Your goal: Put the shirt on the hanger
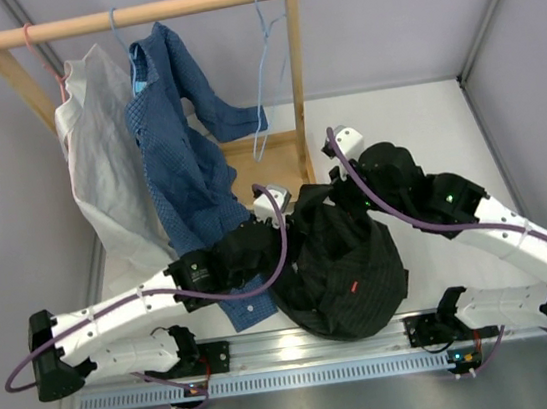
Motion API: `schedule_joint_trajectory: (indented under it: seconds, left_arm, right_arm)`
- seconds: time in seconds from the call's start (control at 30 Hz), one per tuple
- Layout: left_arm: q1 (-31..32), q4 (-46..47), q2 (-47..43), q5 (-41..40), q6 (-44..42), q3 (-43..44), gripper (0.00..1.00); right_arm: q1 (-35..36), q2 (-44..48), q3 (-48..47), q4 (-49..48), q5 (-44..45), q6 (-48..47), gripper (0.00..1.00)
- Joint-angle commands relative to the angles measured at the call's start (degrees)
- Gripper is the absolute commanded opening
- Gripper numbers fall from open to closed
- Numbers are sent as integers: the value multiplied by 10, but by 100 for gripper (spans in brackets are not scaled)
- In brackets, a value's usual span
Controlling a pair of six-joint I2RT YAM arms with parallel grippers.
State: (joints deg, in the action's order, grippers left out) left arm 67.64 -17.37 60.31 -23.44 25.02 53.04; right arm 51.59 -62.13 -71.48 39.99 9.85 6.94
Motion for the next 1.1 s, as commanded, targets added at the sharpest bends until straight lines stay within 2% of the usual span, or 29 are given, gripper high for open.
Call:
schedule_joint_trajectory:
  seconds: [0.0, 0.03, 0.07, 0.17, 0.23, 0.27, 0.4, 0.43, 0.47, 0.53, 0.57, 0.63, 0.77, 0.87, 1.07]
  left_arm:
    - [2, 80, 8, 18, -10, -21, 42]
    - [2, 90, 10, 19, -10, -28, 40]
    - [2, 93, 13, 17, -10, -31, 31]
    - [2, 98, 21, 12, -13, -36, 25]
    - [2, 100, 19, 9, -14, -40, 17]
    - [2, 100, 16, 1, -14, -44, 1]
    - [2, 99, -17, -55, 1, -74, 0]
    - [2, 98, -33, -66, 9, -83, 0]
    - [2, 98, -39, -74, 17, -91, 0]
    - [2, 99, -48, -85, 38, -110, 0]
    - [2, 99, -56, -90, 46, -116, 0]
    - [2, 101, -68, -104, 78, -137, 0]
    - [2, 112, -99, -118, 129, -174, 0]
    - [2, 113, -118, -121, 154, -194, 0]
    - [2, 107, -127, -124, 187, -215, 0]
  right_arm:
    - [12, 6, -32, 3, 26, 15, 0]
    - [11, 6, -31, 2, 25, 14, 0]
    - [11, 7, -32, 0, 21, 15, 1]
    - [11, 16, -27, -9, 9, 18, 3]
    - [11, 20, -23, -14, 4, 19, 4]
    - [11, 24, -23, -16, 3, 21, 4]
    - [11, 38, -4, -35, -21, 35, 6]
    - [11, 44, 1, -53, -38, 40, 15]
    - [11, 46, 6, -61, -50, 43, 40]
    - [11, 49, 8, -83, -59, 58, 69]
    - [11, 46, 2, -85, -51, 63, 90]
    - [11, 25, -30, -85, -12, 77, 98]
    - [11, -35, -124, -92, 26, 107, 100]
    - [11, -97, -194, -96, 99, 139, 99]
    - [11, -241, -361, -96, 133, 130, 98]
